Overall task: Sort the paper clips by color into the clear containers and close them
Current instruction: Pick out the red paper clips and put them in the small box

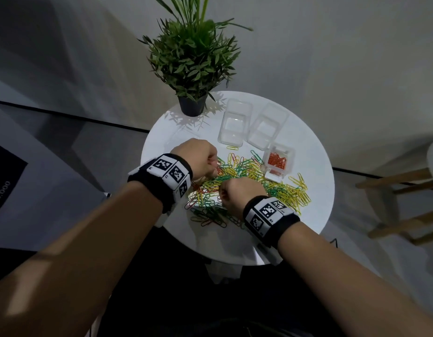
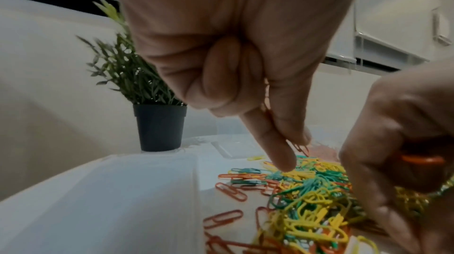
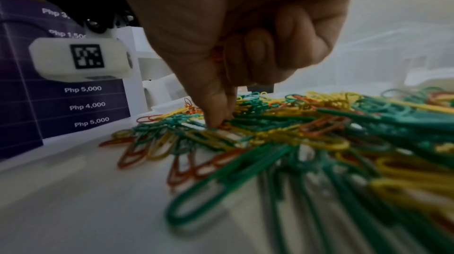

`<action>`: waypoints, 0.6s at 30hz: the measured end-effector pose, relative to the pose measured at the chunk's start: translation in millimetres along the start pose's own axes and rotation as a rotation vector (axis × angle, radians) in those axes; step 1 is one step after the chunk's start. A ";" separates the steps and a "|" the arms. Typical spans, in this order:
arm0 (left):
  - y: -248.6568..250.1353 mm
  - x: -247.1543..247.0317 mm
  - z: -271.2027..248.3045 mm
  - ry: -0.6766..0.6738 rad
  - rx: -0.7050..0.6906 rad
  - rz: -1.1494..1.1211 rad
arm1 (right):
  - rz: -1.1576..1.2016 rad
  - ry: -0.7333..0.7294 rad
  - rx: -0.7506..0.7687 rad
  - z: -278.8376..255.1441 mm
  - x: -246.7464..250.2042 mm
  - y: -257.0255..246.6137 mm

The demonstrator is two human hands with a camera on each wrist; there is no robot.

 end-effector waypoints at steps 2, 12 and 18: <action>-7.1 1.6 -4.8 0.032 0.012 -0.120 | 0.050 0.013 -0.008 0.3 -1.2 3.2; -47.8 -34.8 -43.5 0.070 0.334 -0.741 | 0.021 0.049 0.007 -2.3 2.0 4.7; -54.6 -41.6 -57.4 0.015 0.419 -0.917 | 0.050 0.092 0.028 -6.8 3.9 2.3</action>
Point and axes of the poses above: each hand's wrist, its own z-axis towards the middle knuckle, its own x-axis out of the back of the hand, y = z × x, the point moved 8 cm from there along z, towards the middle knuckle, and after that the axes turned 3 degrees about -x, right-handed, at the moved point
